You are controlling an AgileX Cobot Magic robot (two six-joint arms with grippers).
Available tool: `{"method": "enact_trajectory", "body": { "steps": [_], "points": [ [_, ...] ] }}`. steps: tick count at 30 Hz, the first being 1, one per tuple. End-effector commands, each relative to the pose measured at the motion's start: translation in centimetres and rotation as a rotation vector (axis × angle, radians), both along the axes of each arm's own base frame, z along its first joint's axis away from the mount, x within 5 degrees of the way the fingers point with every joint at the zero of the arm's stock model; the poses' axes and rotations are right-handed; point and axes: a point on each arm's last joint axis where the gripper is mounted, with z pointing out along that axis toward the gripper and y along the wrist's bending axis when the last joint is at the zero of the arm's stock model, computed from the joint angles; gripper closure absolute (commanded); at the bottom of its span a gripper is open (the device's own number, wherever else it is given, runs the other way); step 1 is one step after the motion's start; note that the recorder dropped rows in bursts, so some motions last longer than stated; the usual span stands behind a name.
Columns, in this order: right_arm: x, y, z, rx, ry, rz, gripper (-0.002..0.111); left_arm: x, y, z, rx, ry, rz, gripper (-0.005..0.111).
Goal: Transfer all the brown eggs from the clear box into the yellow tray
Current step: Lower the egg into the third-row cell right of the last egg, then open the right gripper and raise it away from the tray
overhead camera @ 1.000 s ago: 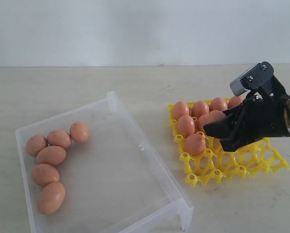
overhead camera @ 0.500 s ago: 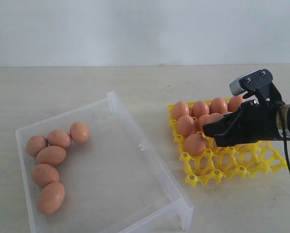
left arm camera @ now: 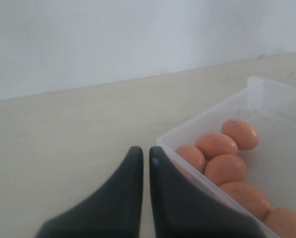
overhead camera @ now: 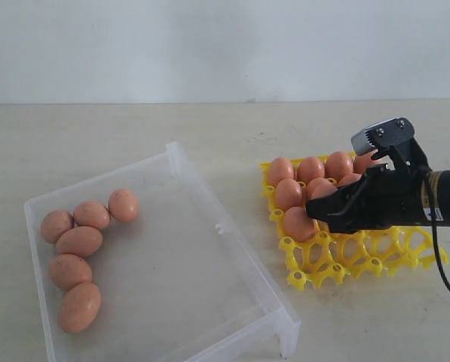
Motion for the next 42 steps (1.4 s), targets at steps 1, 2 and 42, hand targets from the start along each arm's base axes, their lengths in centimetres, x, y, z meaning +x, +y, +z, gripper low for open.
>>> {"method": "enact_trajectory", "body": {
  "steps": [1,2,42],
  "points": [
    [0.21,0.00,0.30,0.023,-0.018,-0.019,0.073,0.00,-0.02,-0.04,-0.008,-0.006,-0.003,0.103],
    [0.24,-0.02,0.32,0.027,-0.018,-0.025,0.071,0.00,-0.02,-0.04,-0.008,-0.006,-0.003,0.103],
    [0.06,0.83,1.14,0.151,-0.035,0.021,0.061,0.00,-0.02,-0.04,-0.008,-0.006,-0.003,0.103]
  ]
}}
